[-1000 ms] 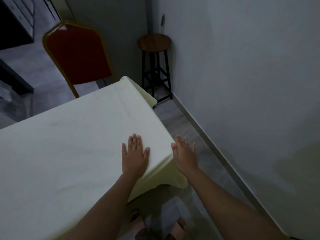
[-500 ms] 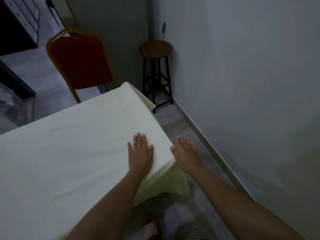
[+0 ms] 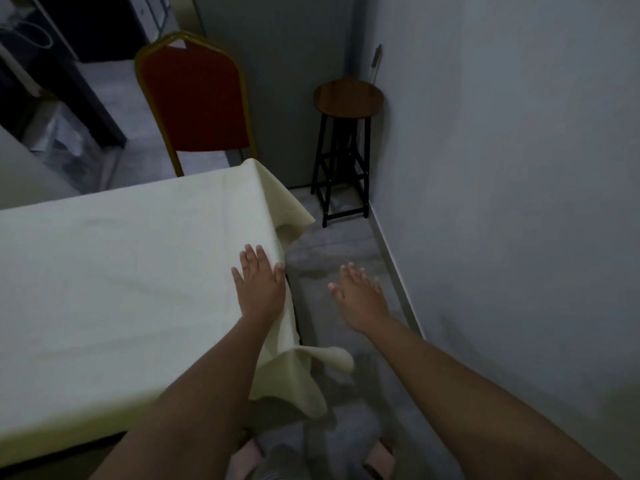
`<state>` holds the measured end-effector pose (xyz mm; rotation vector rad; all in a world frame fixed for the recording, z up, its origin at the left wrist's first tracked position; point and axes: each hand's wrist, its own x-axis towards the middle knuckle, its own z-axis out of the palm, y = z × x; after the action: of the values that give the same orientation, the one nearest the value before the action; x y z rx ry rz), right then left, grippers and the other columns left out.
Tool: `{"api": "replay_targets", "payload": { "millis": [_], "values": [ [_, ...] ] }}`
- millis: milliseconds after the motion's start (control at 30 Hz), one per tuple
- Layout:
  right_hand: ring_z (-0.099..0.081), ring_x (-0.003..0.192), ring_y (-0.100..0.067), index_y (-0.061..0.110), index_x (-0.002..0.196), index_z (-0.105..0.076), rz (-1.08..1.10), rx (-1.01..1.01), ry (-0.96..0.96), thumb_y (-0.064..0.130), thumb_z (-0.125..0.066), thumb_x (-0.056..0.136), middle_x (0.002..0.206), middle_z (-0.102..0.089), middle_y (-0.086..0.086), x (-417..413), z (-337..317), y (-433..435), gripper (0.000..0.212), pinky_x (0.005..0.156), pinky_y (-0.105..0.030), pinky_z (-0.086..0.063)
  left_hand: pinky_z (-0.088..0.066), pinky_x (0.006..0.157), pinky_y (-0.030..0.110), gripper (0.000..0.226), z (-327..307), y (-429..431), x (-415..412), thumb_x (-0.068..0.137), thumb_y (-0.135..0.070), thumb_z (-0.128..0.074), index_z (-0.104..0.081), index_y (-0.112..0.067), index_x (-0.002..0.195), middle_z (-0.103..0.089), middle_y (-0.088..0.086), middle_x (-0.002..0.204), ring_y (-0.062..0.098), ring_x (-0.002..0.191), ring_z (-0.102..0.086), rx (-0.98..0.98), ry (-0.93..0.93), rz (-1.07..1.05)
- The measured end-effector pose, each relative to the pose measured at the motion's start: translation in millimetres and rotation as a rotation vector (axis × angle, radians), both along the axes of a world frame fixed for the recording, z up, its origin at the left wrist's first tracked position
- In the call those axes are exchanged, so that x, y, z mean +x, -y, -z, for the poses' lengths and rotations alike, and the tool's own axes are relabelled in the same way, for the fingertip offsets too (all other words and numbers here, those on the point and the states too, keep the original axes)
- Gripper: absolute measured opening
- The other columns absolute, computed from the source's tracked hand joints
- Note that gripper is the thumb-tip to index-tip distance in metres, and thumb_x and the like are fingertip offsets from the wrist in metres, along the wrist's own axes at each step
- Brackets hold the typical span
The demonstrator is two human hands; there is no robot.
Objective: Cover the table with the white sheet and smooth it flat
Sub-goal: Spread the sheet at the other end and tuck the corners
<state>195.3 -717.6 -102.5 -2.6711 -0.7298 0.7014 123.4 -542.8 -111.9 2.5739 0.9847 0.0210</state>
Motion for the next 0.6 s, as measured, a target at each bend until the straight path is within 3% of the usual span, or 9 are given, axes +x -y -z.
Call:
{"api": "replay_targets", "payload": {
  "millis": [167, 600],
  "values": [
    [-0.002, 0.148, -0.024, 0.013, 0.152, -0.007, -0.144, -0.052, -0.012, 0.043, -0.018, 0.102, 0.161, -0.002, -0.006, 35, 1, 1, 0.06, 0.119, -0.046, 0.0, 0.003, 0.119, 0.045, 0.064, 5, 17, -6, 0.1, -0.044, -0.017, -0.001, -0.009, 0.151, 0.004, 0.011, 0.16, 0.023, 0.148, 0.006, -0.056, -0.013, -0.172],
    [-0.005, 0.148, -0.023, 0.013, 0.152, -0.008, -0.436, -0.056, 0.057, 0.036, -0.023, 0.102, 0.161, -0.003, -0.005, 133, -8, -92, 0.057, 0.12, -0.045, -0.006, 0.009, 0.118, 0.045, 0.073, 3, -3, 36, 0.096, -0.057, -0.016, 0.0, -0.012, 0.151, 0.005, 0.007, 0.16, 0.018, 0.147, 0.008, -0.095, -0.011, -0.401]
  ]
}}
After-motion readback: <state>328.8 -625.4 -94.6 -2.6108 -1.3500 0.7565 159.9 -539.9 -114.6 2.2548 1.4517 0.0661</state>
